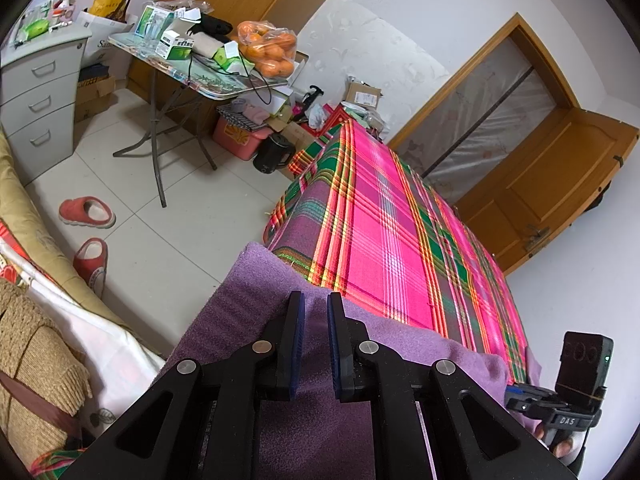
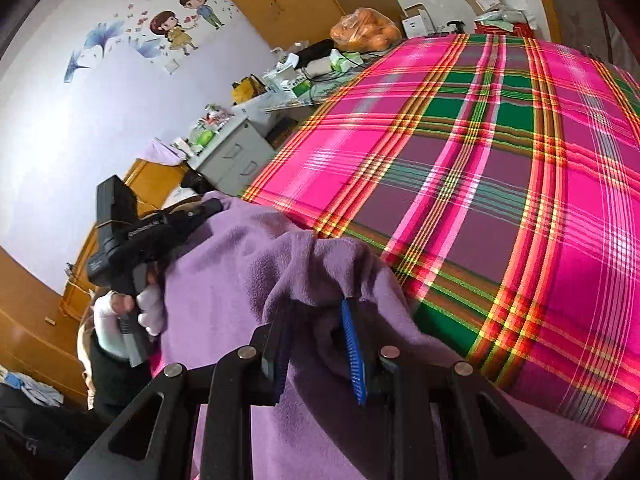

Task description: Fold clothes

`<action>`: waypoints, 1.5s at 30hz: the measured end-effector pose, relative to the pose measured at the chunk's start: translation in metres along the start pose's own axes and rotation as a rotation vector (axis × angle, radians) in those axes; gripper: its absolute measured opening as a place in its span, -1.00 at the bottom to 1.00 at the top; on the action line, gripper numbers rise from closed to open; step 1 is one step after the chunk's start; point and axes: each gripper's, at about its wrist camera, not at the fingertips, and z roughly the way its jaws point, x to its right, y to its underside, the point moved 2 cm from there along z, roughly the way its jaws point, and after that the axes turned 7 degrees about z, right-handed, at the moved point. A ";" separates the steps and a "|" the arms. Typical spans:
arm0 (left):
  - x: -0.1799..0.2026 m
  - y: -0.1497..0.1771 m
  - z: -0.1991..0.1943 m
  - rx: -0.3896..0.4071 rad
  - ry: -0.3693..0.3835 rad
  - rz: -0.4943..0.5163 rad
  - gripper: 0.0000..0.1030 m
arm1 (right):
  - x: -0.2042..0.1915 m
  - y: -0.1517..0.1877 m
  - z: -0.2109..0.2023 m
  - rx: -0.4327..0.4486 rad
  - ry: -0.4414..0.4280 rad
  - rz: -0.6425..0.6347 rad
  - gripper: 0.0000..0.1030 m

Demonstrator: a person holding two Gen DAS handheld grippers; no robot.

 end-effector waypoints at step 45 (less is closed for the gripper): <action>0.001 0.000 0.000 0.002 0.004 -0.004 -0.78 | 0.040 -0.050 -0.031 0.102 0.028 0.109 -0.51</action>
